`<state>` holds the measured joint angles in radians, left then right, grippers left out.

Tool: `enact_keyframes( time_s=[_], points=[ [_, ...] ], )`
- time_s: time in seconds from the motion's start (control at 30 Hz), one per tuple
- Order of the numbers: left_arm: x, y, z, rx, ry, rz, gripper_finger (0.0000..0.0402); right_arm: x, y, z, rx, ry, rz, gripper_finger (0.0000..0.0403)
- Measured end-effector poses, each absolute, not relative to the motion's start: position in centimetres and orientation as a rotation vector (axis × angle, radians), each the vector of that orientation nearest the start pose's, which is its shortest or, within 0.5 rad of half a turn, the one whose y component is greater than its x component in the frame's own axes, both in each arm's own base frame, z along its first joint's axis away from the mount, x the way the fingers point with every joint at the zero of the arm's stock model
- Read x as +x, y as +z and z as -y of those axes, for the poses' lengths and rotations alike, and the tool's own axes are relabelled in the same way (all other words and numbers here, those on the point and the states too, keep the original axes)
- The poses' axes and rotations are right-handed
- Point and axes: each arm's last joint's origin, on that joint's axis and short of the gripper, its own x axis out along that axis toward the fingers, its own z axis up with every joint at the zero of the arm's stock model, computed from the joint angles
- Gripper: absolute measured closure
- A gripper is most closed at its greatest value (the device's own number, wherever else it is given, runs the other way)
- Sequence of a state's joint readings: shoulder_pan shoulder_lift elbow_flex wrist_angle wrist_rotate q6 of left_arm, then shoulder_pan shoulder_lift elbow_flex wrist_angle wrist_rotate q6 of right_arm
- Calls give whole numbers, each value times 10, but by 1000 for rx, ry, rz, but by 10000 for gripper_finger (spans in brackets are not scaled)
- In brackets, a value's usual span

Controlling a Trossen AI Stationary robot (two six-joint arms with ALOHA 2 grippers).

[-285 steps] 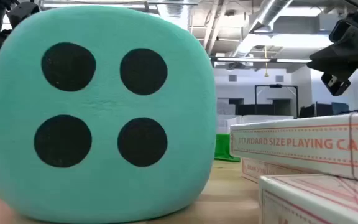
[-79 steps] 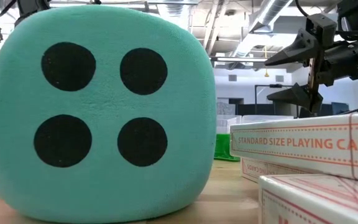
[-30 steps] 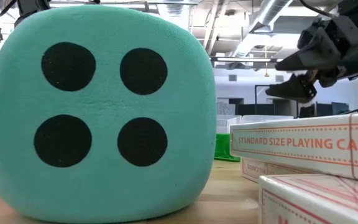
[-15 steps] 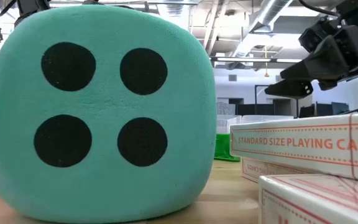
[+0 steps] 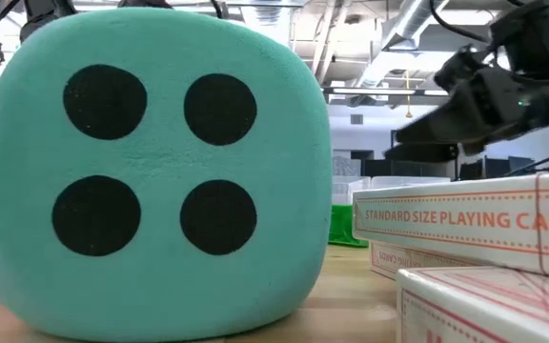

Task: Pick & Place Toys
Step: Put the purple dice into the black bin

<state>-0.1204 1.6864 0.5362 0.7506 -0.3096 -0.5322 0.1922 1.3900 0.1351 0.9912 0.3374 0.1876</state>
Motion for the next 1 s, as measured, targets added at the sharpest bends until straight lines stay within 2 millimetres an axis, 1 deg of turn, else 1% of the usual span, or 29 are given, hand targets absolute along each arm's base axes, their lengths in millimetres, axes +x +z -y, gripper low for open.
enact_keyframes(
  time_s=[0.1, 0.17, 0.23, 0.33, 0.47, 0.57, 0.67, 0.8, 1.0],
  points=[
    [293, 132, 25, -349, 265, -312, 401, 215, 125, -29, 163, -177, -163, 3],
    [294, 135, 25, -314, 253, -285, 401, 229, 122, -31, 182, -178, -145, 3],
    [294, 135, 25, -285, 250, -291, 401, 243, 116, -34, 177, -166, -164, 3],
    [294, 134, 25, -269, 251, -299, 401, 261, 107, -39, 116, -95, -214, 3],
    [294, 134, 24, -267, 252, -309, 401, 275, 95, -45, 55, -43, -256, 3],
    [294, 133, 24, -267, 253, -313, 401, 277, 93, -44, 50, -48, -269, 3],
    [294, 133, 25, -267, 249, -313, 401, 274, 92, -40, 36, -115, -294, 3],
    [294, 133, 25, -267, 242, -315, 401, 273, 93, -37, 25, -195, -284, 3],
    [294, 133, 25, -267, 241, -315, 401, 277, 96, -37, 21, -193, -275, 3]
  ],
)
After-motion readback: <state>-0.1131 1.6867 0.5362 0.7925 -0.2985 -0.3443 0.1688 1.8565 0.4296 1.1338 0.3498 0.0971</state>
